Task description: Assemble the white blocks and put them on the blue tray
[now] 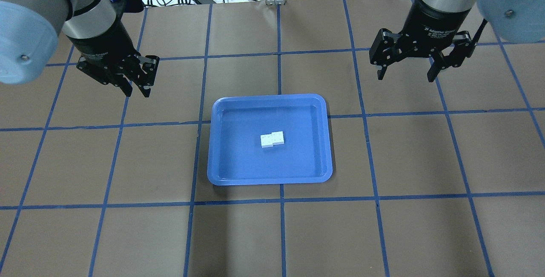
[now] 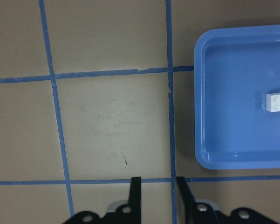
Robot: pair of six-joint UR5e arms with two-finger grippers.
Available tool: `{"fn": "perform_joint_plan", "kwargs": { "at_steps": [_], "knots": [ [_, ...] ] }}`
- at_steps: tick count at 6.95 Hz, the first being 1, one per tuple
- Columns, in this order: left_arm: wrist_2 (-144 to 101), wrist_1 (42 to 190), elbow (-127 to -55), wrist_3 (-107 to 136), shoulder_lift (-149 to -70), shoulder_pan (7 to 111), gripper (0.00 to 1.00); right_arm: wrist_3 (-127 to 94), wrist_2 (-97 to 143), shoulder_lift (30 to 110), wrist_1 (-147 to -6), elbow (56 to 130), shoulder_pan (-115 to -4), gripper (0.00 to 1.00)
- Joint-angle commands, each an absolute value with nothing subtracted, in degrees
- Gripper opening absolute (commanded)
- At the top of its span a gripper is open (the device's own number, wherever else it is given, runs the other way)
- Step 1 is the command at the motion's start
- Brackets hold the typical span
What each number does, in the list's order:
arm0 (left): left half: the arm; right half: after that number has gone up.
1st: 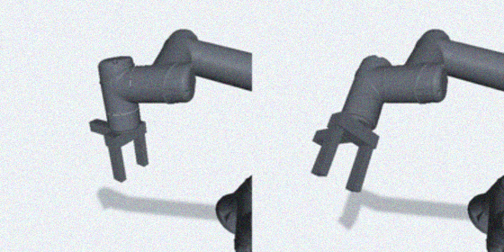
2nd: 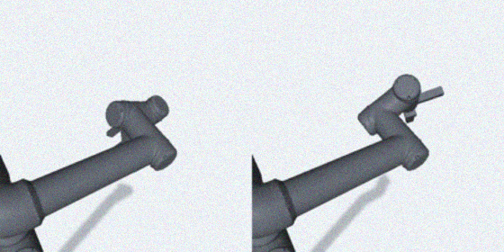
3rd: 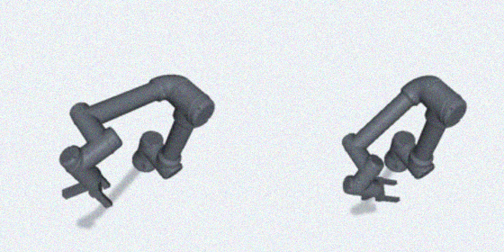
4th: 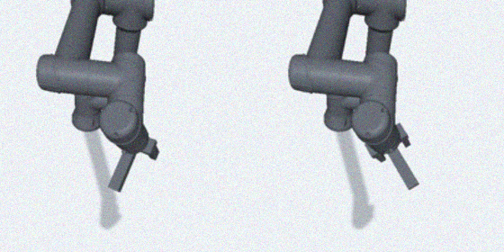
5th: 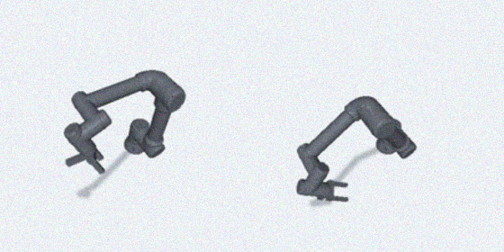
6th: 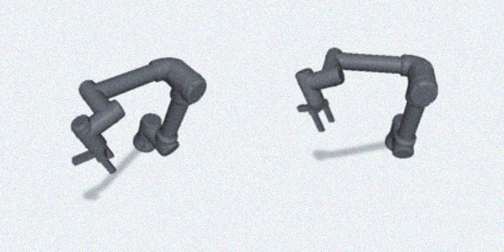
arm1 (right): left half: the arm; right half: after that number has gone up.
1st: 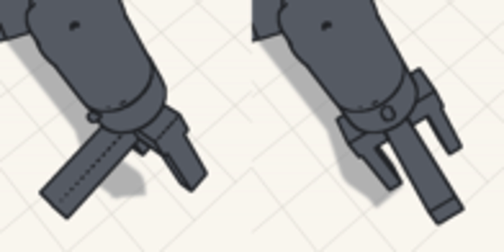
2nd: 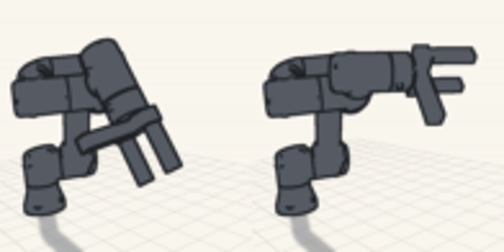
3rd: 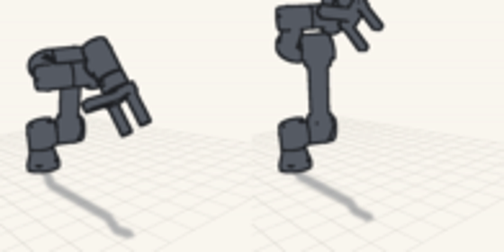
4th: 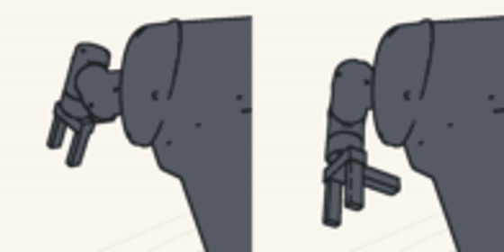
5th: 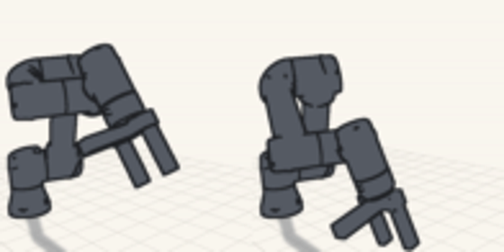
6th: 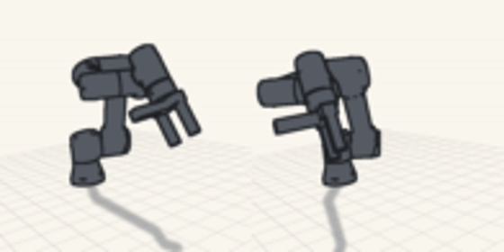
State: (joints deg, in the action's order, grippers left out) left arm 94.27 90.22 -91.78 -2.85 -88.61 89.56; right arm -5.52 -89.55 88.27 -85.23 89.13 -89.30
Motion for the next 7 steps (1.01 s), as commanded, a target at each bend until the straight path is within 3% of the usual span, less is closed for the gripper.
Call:
{"fn": "perform_joint_plan", "kwargs": {
  "at_steps": [1,7],
  "knots": [
    [91.1,89.6,-91.1,-2.4,-87.3,89.8,0.98,-5.5,-89.6,88.2,-85.3,89.1,-89.3,1.0],
    [90.4,89.9,-85.5,-3.3,-91.1,89.1,1.0,-6.2,-89.7,89.0,-85.8,88.9,-89.2,1.0]
  ]
}}
